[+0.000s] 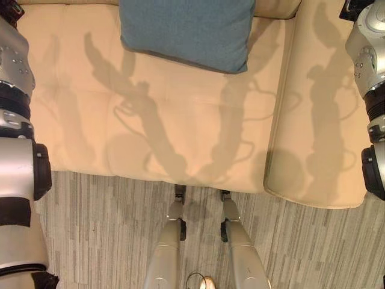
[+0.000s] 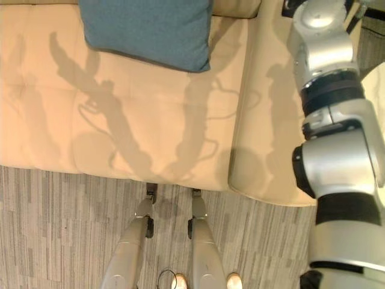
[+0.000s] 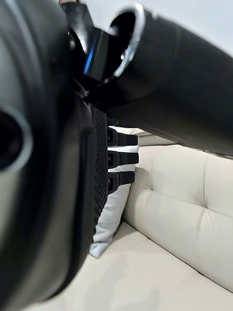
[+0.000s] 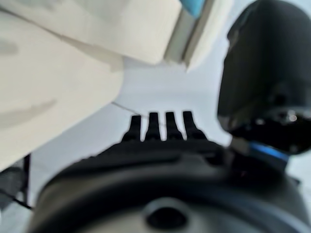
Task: Pick up all the scattered cushions and arrange them neatly on the sofa.
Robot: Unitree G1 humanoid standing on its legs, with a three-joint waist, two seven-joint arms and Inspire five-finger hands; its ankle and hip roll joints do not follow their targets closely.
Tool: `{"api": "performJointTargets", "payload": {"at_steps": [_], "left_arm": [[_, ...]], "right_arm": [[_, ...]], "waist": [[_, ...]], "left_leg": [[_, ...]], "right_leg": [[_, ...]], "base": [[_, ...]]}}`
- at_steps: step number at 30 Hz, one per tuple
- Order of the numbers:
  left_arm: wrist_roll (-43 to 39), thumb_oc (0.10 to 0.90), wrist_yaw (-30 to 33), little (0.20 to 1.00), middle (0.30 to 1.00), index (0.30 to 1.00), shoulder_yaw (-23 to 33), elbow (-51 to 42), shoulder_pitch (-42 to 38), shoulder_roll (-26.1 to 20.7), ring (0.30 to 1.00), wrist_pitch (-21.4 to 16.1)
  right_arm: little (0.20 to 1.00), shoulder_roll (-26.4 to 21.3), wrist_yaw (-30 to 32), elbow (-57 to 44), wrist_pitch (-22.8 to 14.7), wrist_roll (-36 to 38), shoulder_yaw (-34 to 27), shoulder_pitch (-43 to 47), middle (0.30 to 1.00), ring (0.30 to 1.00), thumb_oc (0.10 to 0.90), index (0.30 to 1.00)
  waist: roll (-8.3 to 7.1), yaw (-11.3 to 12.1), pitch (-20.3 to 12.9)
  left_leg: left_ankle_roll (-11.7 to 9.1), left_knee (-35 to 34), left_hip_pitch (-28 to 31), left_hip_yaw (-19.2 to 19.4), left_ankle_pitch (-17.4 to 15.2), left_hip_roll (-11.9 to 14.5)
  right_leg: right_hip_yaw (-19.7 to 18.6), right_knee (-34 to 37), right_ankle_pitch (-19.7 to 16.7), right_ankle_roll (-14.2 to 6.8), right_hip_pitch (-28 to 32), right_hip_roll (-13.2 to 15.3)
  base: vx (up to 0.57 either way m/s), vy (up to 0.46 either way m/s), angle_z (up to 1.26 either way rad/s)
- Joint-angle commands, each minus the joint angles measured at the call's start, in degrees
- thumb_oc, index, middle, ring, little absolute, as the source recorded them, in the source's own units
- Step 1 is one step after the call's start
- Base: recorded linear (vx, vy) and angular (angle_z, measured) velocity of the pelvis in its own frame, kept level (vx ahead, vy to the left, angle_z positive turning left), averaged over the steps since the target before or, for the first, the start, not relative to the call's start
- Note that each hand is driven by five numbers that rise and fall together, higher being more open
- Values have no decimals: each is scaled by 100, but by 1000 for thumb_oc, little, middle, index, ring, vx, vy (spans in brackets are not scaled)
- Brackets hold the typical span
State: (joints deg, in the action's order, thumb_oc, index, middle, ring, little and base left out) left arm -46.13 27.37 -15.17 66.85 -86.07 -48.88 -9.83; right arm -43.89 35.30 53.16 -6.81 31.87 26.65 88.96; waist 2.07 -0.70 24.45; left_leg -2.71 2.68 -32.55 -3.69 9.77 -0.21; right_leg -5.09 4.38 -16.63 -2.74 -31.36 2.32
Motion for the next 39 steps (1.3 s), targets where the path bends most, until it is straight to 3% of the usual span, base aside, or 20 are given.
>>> {"api": "performJointTargets", "payload": {"at_steps": [1, 2, 4, 7, 9, 10, 11, 14, 19, 21, 24, 25, 26, 31, 34, 37, 39], "left_arm": [[596, 800, -98, 900, 900, 900, 76, -264, 1223, -199, 900, -577], [622, 800, -86, 900, 900, 900, 123, -320, 1315, -182, 900, -575], [1013, 800, -226, 900, 900, 900, 712, -568, 2462, -60, 900, -518], [1959, 800, -404, 900, 900, 900, 1371, -772, 4218, 250, 900, -414], [2462, 800, -535, 900, 900, 900, 1596, -777, 5162, 647, 900, -411], [2462, 800, -534, 900, 900, 900, 1593, -777, 5161, 647, 900, -411], [2649, 800, -611, 900, 900, 900, 1923, -830, 6159, 991, 900, -403], [2765, 800, -925, 900, 900, 900, 2262, -360, 7092, 1285, 900, -281], [3644, 800, -1555, 900, 900, 900, 2329, 684, 8148, 1441, 900, -7], [3811, 800, -1681, 900, 900, 900, 2350, 884, 8359, 1490, 900, 22], [4225, 800, -1811, 900, 900, 900, 2367, 1349, 8835, 1809, 900, 157], [4225, 800, -1811, 900, 900, 900, 2368, 1348, 8836, 1807, 900, 157], [4238, 800, -1801, 900, 900, 900, 2392, 1378, 9041, 2088, 900, 199], [4388, 800, -1858, 900, 900, 900, 2183, 1457, 9198, 2428, 900, 257], [4348, 800, -1931, 900, 900, 900, 1761, 1219, 9143, 2824, 900, 217], [4292, 800, -1935, 900, 900, 900, 1626, 1190, 9079, 2978, 900, 202], [4412, 800, -1957, 900, 900, 900, 1220, 1093, 8868, 3163, 900, 184]], "right_arm": [[900, -735, 321, -1035, -732, -835, -260, -788, 900, 900, 800, 900], [900, -735, 333, -1105, -711, -869, -300, -880, 900, 900, 800, 900], [900, -1162, 160, -1694, -614, -1403, -894, -2024, 900, 900, 800, 900], [900, -1402, -223, -2010, -507, -2175, -2023, -4256, 900, 900, 800, 900], [900, -1307, -341, -1651, -471, -2625, -2586, -5489, 900, 900, 800, 900], [900, -1306, -341, -1654, -470, -2626, -2591, -5495, 900, 900, 800, 900], [900, -1038, -489, -1374, -448, -2573, -3232, -6428, 900, 900, 800, 900], [900, -639, -888, -888, -402, -2428, -3709, -7462, 900, 900, 800, 900], [900, 63, -1652, 804, -270, -2246, -3520, -8219, 900, 900, 800, 900], [900, 226, -1819, 1015, -223, -2290, -3442, -8353, 900, 900, 800, 900], [900, 953, -2197, 1679, -162, -2125, -3329, -8769, 900, 900, 800, 900], [900, 955, -2197, 1680, -163, -2125, -3329, -8769, 900, 900, 800, 900], [900, 1298, -2310, 1951, -103, -2055, -3297, -8937, 900, 900, 800, 900], [900, 1709, -2477, 2283, 1, -2136, -3108, -9213, 900, 900, 800, 900], [900, 1990, -2526, 2322, 50, -2084, -2995, -9392, 900, 900, 800, 900], [900, 2168, -2567, 2414, 119, -2161, -2840, -9432, 900, 900, 800, 900], [900, 2285, -2570, 2463, 173, -2219, -2687, -9349, 900, 900, 800, 900]], "waist": [[303, 111, -1099], [310, 112, -1118], [236, 37, -1200], [124, -59, -1343], [54, -86, -1454], [53, -83, -1457], [34, -100, -1551], [-26, -95, -1783], [-69, -36, -2112], [-77, -11, -2181], [-124, 58, -2380], [-129, 57, -2392], [-155, 76, -2458], [-228, 100, -2502], [-295, 97, -2340], [-336, 93, -2310], [-377, 24, -2269]], "left_leg": [[-364, -583, 787, 14, -686, -115], [-363, -582, 808, 15, -692, -116], [-337, -573, 1004, 49, -782, -100], [-300, -569, 1334, 50, -890, -65], [-267, -573, 1568, 30, -951, -59], [-267, -574, 1566, 30, -951, -59], [-237, -572, 1800, 2, -1032, -45], [-205, -582, 2027, -8, -1061, -56], [-169, -622, 2382, -6, -1099, -91], [-157, -641, 2447, 3, -1100, -93], [-141, -715, 2672, 37, -1119, -101], [-141, -718, 2655, 37, -1107, -105], [-119, -698, 2703, 33, -1129, -111], [-47, -477, 2855, -20, -1289, -147], [25, -55, 2940, -42, -1507, -204], [78, -65, 2977, -44, -1517, -242], [89, -89, 2927, -54, -1473, -247]], "right_leg": [[-86, -212, 1377, -608, 560, 67], [-86, -211, 1384, -608, 582, 68], [-68, -214, 1440, -600, 781, 76], [-16, -253, 1544, -593, 1089, 75], [28, -288, 1607, -596, 1315, 90], [28, -288, 1606, -596, 1312, 90], [69, -355, 1696, -578, 1508, 95], [131, -384, 1724, -563, 1729, 113], [228, -243, 1652, -588, 2098, 135], [239, -178, 1632, -595, 2161, 133], [279, -24, 1629, -585, 2428, 111], [279, -19, 1619, -585, 2412, 114], [269, -51, 1649, -561, 2473, 104], [287, -224, 1769, -497, 2655, 102], [285, -588, 1892, -471, 2774, 117], [284, -672, 1853, -503, 2754, 144], [233, -763, 1659, -605, 2548, 160]], "base": [[0, 0, 0], [88, -38, 0], [103, -49, 2], [98, -46, 3], [82, -33, 1], [84, -26, 4], [75, -18, 3], [65, -17, 3], [11, -5, 4], [0, 0, 0], [5, -17, -4], [-16, -31, 0], [0, 0, 0], [-10, 8, 2], [-123, 84, 19], [-114, 46, 5], [-364, 49, -1]]}}
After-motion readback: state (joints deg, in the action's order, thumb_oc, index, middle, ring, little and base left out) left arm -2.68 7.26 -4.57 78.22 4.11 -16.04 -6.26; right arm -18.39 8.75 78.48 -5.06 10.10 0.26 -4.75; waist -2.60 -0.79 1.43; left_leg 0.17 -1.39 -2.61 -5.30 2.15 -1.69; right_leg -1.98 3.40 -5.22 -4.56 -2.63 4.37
